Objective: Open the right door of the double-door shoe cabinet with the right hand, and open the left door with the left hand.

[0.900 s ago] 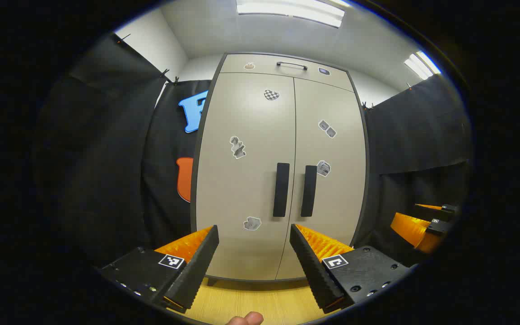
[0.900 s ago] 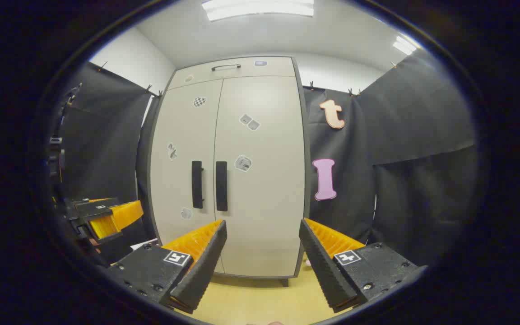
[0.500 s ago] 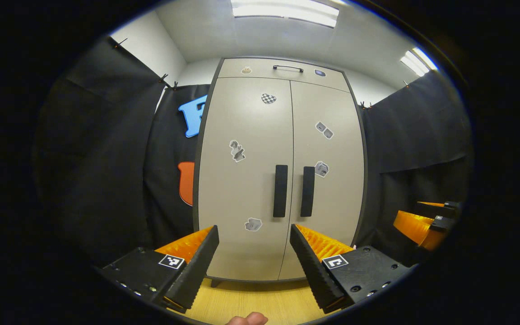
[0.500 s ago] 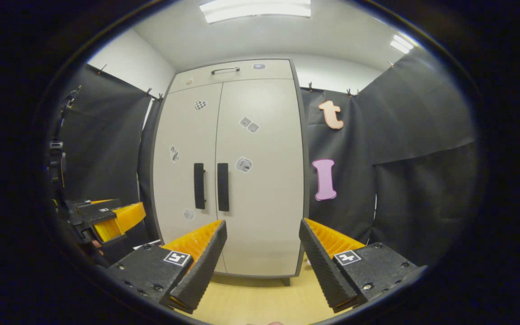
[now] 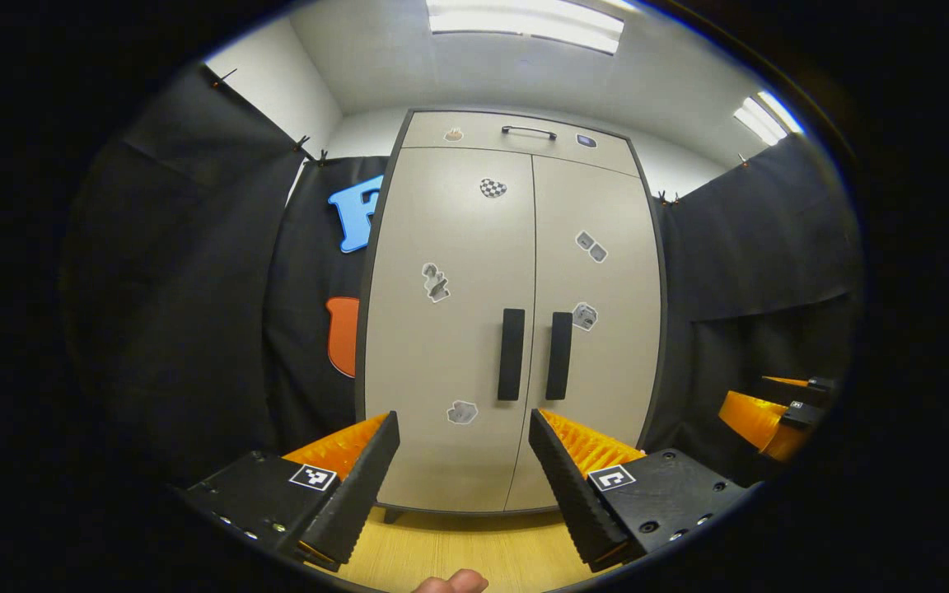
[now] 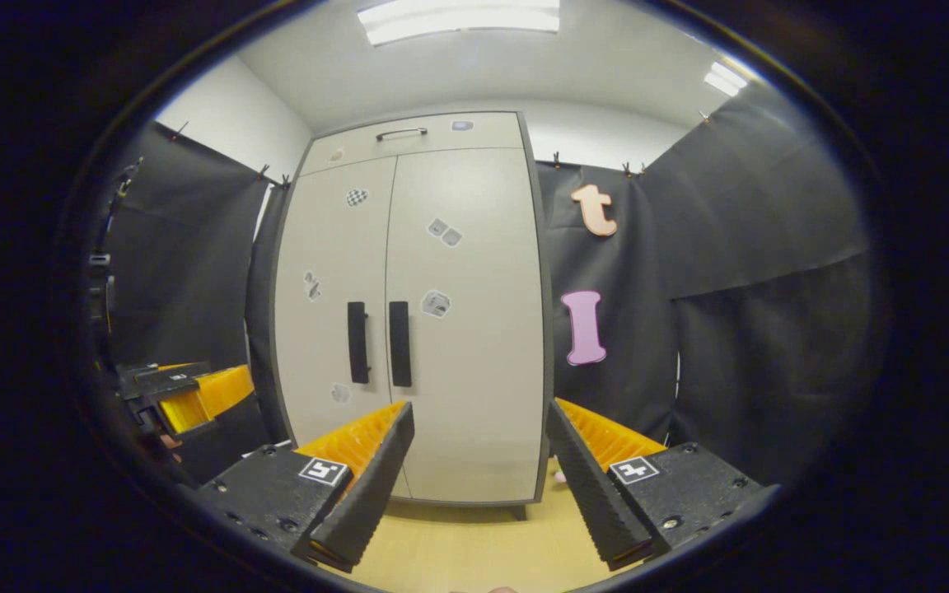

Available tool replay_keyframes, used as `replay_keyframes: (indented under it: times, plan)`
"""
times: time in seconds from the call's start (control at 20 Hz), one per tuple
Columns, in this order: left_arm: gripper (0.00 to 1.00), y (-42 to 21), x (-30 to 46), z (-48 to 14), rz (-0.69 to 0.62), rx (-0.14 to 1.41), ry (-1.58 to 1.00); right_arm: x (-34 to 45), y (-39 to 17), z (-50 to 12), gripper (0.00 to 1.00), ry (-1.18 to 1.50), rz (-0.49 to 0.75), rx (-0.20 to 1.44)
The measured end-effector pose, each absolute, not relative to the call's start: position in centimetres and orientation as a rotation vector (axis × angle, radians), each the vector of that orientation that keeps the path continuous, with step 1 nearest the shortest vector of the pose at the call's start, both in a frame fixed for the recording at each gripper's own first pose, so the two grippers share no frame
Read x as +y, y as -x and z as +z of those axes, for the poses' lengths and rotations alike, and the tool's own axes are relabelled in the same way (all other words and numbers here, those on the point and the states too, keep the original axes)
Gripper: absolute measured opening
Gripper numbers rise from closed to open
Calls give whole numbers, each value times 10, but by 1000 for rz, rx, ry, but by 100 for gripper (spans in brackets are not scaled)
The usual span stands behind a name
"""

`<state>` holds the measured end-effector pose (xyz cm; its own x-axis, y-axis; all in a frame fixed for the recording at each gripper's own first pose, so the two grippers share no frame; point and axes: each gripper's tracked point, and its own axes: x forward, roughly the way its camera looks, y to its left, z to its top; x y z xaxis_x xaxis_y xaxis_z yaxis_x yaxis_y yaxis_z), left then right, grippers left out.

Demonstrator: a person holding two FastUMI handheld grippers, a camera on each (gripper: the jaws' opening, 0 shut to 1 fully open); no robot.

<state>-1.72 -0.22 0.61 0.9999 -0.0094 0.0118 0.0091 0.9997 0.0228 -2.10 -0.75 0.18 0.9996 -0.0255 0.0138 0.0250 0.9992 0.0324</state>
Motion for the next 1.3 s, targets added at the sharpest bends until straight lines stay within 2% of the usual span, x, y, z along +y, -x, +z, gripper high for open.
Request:
replay_keyframes:
  times: [0.1, 0.15, 0.3, 0.35, 0.55, 0.9, 1.3]
  plan:
    - [95, 17, -3, 6, -14, -13, -24, -7, 20, 2, 97, -28, -28, -16]
    - [95, 17, -4, 6, -19, -12, -24, -6, 19, -1, 100, -26, -29, -10]
    - [95, 18, 2, 7, -13, -21, -31, -2, 15, -3, 97, -34, -23, 3]
    - [95, 18, 3, 7, -13, -22, -33, 0, 14, -1, 100, -39, -22, -2]
    - [95, 21, 5, 0, -22, -27, -33, 9, -9, 5, 100, -29, -9, -19]
    - [95, 40, 9, -31, -44, 52, -16, 58, -111, 33, 100, -34, 72, -24]
    - [95, 54, 44, -51, 1, 98, -4, 96, -208, 24, 98, -1, 52, 49]
